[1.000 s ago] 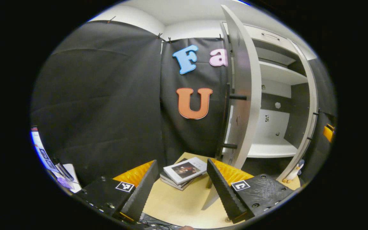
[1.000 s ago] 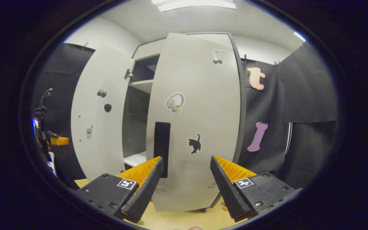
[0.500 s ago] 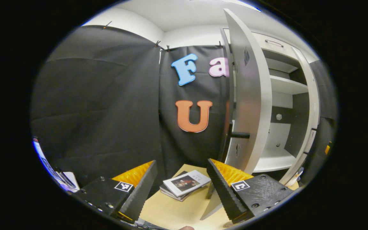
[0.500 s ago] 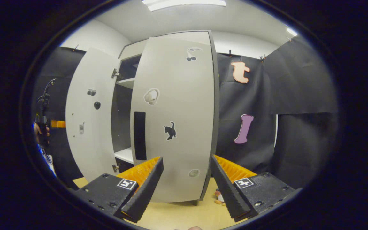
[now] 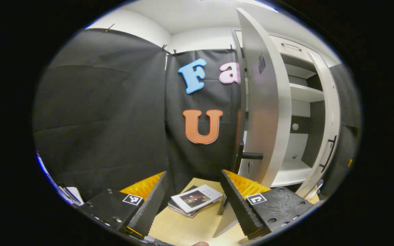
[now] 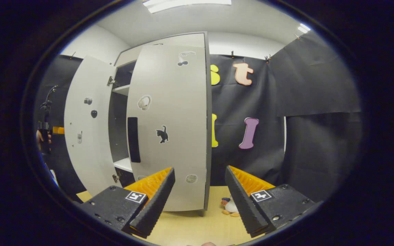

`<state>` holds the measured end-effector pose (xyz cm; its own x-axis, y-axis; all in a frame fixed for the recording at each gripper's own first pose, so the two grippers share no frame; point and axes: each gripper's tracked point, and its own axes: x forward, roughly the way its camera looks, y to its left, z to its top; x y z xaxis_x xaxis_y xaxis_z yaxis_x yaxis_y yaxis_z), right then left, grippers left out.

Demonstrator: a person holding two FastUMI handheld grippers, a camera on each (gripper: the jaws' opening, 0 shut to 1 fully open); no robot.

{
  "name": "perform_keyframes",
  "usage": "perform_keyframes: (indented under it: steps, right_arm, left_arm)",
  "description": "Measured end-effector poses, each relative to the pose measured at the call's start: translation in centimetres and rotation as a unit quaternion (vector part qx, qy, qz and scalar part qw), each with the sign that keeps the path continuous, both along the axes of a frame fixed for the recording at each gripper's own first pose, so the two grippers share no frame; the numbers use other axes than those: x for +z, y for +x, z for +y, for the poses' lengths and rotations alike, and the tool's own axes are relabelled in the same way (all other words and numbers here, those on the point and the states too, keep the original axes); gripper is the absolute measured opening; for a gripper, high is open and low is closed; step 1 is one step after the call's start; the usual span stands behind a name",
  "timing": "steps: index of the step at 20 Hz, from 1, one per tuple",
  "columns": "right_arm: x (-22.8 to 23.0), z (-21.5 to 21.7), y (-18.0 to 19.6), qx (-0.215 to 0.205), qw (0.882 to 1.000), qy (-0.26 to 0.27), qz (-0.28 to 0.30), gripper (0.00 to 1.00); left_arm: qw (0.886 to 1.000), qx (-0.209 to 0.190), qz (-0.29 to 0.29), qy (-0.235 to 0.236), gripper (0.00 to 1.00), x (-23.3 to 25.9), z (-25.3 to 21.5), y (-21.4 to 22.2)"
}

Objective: Grasp the bottle in the cabinet with the left hand and place it on the coaster, then close the right door with the right hand and the left door with the left hand.

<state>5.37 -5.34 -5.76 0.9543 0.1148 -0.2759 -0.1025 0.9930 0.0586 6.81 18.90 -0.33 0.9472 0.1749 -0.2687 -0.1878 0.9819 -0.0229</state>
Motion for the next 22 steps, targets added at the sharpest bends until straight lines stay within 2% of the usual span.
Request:
perform_keyframes:
  steps: [1, 2, 3, 4, 7, 8, 10, 11, 14, 15, 16, 19, 20, 22]
  right_arm:
    - [-0.4, -0.2, -0.1, -0.001, 1.0, 0.006, 0.006, 0.96]
    - [-0.6, -0.2, -0.2, -0.003, 1.0, 0.009, 0.007, 0.96]
    - [-0.7, -0.3, -0.2, -0.005, 1.0, 0.007, 0.006, 0.94]
    - [-0.6, -0.3, -0.2, -0.004, 1.0, 0.004, 0.003, 0.96]
    - [-0.4, 0.2, -0.4, 0.002, 1.0, -0.002, -0.006, 0.94]
    - [-0.5, 0.3, -0.3, 0.005, 1.0, -0.002, -0.006, 0.94]
    - [-0.8, 0.7, -0.3, 0.009, 1.0, -0.001, -0.001, 0.96]
    - [-0.8, 0.8, -0.4, 0.012, 1.0, -0.001, -0.001, 0.96]
    - [-1.0, 0.2, -0.5, 0.009, 1.0, -0.01, -0.001, 0.94]
    - [-1.2, -0.1, -0.5, 0.006, 1.0, -0.015, -0.001, 0.94]
    - [-1.3, -0.4, -0.5, 0.003, 1.0, -0.017, 0.001, 0.96]
    - [-1.3, -1.2, -0.7, -0.004, 1.0, -0.019, -0.001, 0.94]
    - [-1.1, -1.4, -0.8, -0.006, 1.0, -0.02, -0.003, 0.96]
    - [-1.0, -1.9, -1.1, -0.011, 1.0, -0.025, -0.005, 0.94]
  left_arm:
    - [1.0, -0.004, 0.004, 0.002, 0.89, 0.0, -0.1, 0.0]
    - [1.0, -0.006, 0.007, 0.009, 1.0, 0.2, -0.2, 0.0]
    - [1.0, -0.009, 0.01, 0.017, 0.94, 0.2, -0.3, -0.1]
    - [1.0, -0.011, 0.011, 0.021, 0.94, 0.2, -0.4, -0.2]
    - [1.0, -0.024, 0.013, 0.008, 0.94, 0.1, -1.6, -0.2]
    - [0.999, -0.03, 0.009, 0.006, 0.97, 0.2, -1.9, -0.2]
    - [0.999, -0.042, 0.008, 0.007, 0.9, 0.3, -2.8, -0.3]
    - [0.999, -0.046, 0.009, 0.007, 0.93, 0.4, -3.2, -0.4]
    - [0.998, -0.06, 0.0, 0.002, 0.93, 0.1, -4.7, -0.4]
    - [0.998, -0.065, -0.005, -0.002, 0.89, 0.1, -5.4, -0.3]
    - [0.998, -0.069, -0.007, -0.006, 0.91, 0.1, -6.2, -0.4]
    - [0.996, -0.084, -0.01, -0.004, 0.98, 0.0, -8.0, -0.3]
    - [0.996, -0.085, -0.012, 0.0, 1.0, 0.1, -8.3, -0.2]
    - [0.996, -0.086, -0.015, -0.005, 1.0, 0.4, -8.8, -0.1]
